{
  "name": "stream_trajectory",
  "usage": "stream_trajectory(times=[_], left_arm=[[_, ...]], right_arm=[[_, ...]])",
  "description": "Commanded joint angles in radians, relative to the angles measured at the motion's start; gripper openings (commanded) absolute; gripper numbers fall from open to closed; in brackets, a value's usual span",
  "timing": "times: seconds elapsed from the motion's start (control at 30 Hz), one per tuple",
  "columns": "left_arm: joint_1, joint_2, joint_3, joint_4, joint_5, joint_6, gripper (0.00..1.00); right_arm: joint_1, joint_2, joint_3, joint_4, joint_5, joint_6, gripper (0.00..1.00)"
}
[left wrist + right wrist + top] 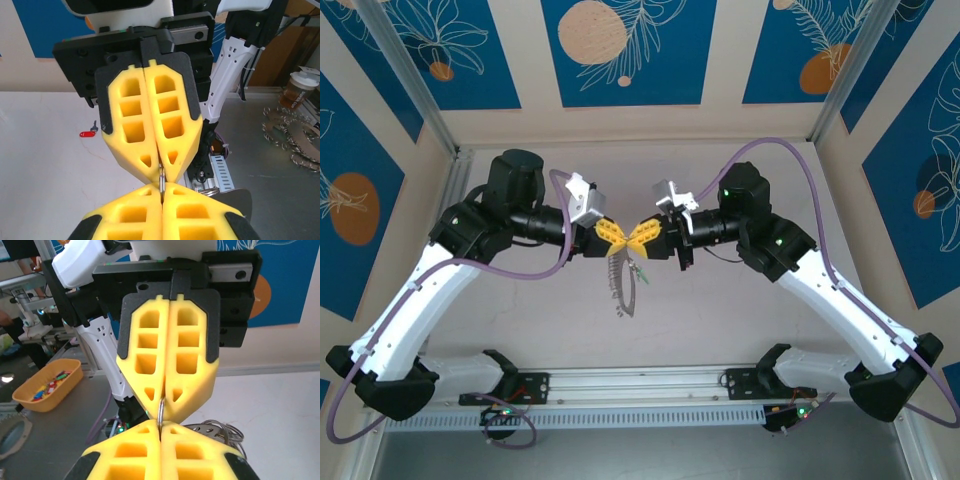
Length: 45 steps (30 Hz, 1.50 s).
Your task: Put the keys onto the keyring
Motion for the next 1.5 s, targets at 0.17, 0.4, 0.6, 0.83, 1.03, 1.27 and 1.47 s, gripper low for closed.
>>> stream_trajectory(times=[0.17, 0.4, 0.6, 0.83, 1.03, 1.27, 1.47], left_arm=[[-0.022, -0.016, -0.013, 0.071, 0.009, -0.008, 0.16], [-0.020, -0.076, -0.087, 0.153, -0.016, -0.057, 0.33], [-0.017, -0.126, -0.157, 0.305, 0.000, -0.138, 0.34], [-0.014, -0.143, -0.205, 0.478, 0.032, -0.234, 0.34], [-0.014, -0.142, -0.235, 0.586, 0.029, -0.280, 0.35], [-0.015, -0.112, -0.255, 0.688, 0.058, -0.338, 0.36], [-0.016, -0.100, -0.267, 0.778, 0.090, -0.400, 0.36]], right_arm=[[-0.001, -0.098, -0.076, 0.152, 0.052, -0.028, 0.00], [-0.043, -0.137, -0.150, 0.338, 0.000, 0.065, 0.00], [-0.063, -0.152, -0.213, 0.508, -0.013, 0.167, 0.00], [-0.064, -0.164, -0.285, 0.711, -0.006, 0.297, 0.00], [-0.062, -0.153, -0.318, 0.850, -0.008, 0.395, 0.00], [-0.053, -0.140, -0.346, 0.943, 0.006, 0.451, 0.00], [-0.044, -0.134, -0.362, 0.957, 0.020, 0.452, 0.00]])
